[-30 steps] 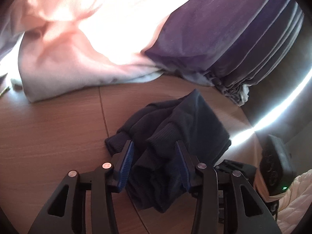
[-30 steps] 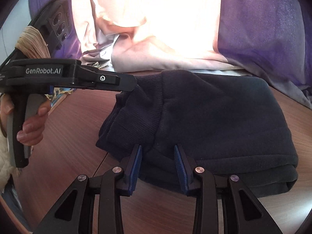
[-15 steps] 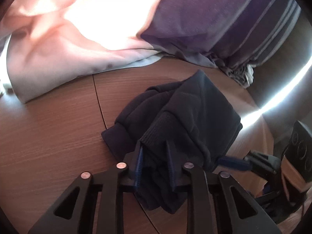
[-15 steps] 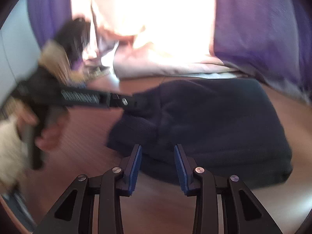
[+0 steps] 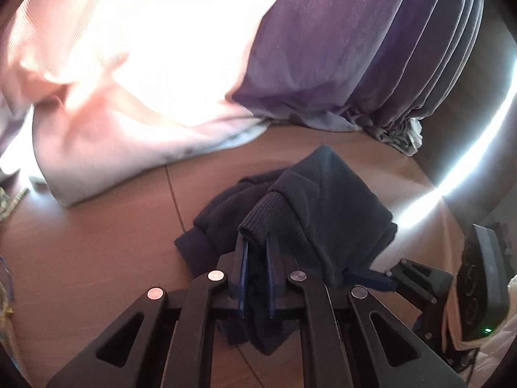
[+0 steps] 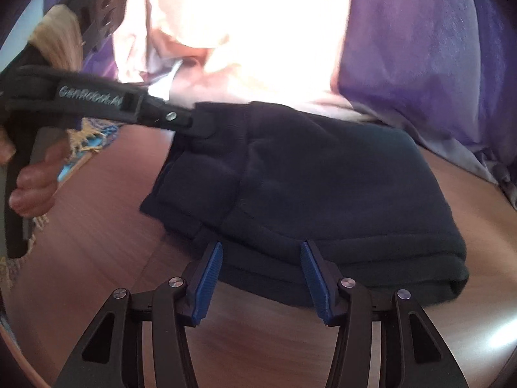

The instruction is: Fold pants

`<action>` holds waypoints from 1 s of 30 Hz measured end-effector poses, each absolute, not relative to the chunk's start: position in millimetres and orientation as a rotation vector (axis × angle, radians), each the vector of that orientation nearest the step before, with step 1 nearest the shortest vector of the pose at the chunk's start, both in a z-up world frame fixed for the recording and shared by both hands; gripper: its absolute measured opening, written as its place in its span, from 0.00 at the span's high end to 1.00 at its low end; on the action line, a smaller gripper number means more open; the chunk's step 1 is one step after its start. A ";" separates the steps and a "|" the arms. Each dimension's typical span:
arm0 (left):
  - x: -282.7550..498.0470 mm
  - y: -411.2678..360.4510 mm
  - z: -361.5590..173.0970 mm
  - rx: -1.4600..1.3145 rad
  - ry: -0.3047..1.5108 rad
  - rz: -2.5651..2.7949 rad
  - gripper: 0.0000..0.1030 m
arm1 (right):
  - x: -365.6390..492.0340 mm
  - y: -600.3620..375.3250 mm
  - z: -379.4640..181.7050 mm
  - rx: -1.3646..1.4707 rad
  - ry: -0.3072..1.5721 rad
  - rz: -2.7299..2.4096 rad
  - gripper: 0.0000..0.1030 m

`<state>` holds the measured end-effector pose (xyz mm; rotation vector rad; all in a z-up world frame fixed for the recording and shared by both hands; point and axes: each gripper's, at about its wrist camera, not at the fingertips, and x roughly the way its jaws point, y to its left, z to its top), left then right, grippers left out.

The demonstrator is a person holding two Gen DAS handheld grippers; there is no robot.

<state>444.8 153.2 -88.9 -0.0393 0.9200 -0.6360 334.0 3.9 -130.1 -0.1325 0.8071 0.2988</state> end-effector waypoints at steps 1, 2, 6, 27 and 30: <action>446.1 154.8 -90.2 -0.033 0.922 -0.628 0.89 | 333.9 6.8 -126.9 -0.126 0.798 0.319 0.50; 448.9 156.5 -94.5 -0.033 0.933 -0.609 0.89 | 334.5 8.7 -126.1 -0.122 0.797 0.332 0.50; 456.9 157.9 -118.3 -0.021 0.986 -0.569 0.89 | 340.4 13.4 -133.1 -0.115 0.829 0.350 0.49; 407.6 168.4 -97.1 -0.200 0.892 -0.282 0.42 | 350.7 -79.9 -80.0 0.032 0.589 -0.046 0.19; 409.0 163.4 -104.2 -0.221 0.899 -0.241 0.38 | 366.3 -101.2 -86.0 0.069 0.622 -0.095 0.19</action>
